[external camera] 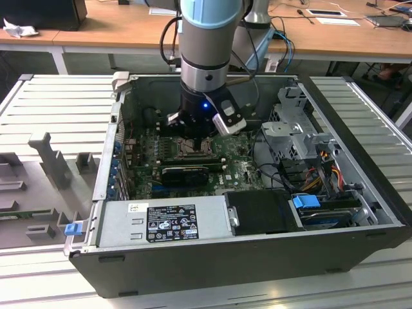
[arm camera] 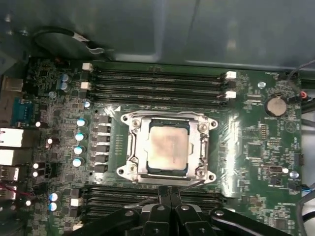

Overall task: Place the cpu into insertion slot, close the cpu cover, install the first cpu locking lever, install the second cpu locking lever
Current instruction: 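Install the second cpu locking lever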

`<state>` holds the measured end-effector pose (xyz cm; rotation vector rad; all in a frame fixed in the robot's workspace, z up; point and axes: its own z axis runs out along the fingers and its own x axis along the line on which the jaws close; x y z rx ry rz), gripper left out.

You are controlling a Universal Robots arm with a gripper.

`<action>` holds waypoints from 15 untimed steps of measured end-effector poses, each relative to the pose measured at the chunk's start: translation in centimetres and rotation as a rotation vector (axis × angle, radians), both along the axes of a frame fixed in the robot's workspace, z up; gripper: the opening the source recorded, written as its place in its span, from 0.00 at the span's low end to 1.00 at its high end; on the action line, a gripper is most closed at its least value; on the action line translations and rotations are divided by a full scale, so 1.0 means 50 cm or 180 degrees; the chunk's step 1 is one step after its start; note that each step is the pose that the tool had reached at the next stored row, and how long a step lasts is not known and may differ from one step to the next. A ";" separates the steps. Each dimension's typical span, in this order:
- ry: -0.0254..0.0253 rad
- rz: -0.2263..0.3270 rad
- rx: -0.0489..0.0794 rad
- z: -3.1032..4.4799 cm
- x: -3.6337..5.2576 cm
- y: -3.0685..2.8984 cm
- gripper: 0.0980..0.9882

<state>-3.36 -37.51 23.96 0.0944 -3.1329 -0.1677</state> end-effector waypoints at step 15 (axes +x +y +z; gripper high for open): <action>0.0004 0.0078 0.0145 -0.055 -0.072 -0.014 0.01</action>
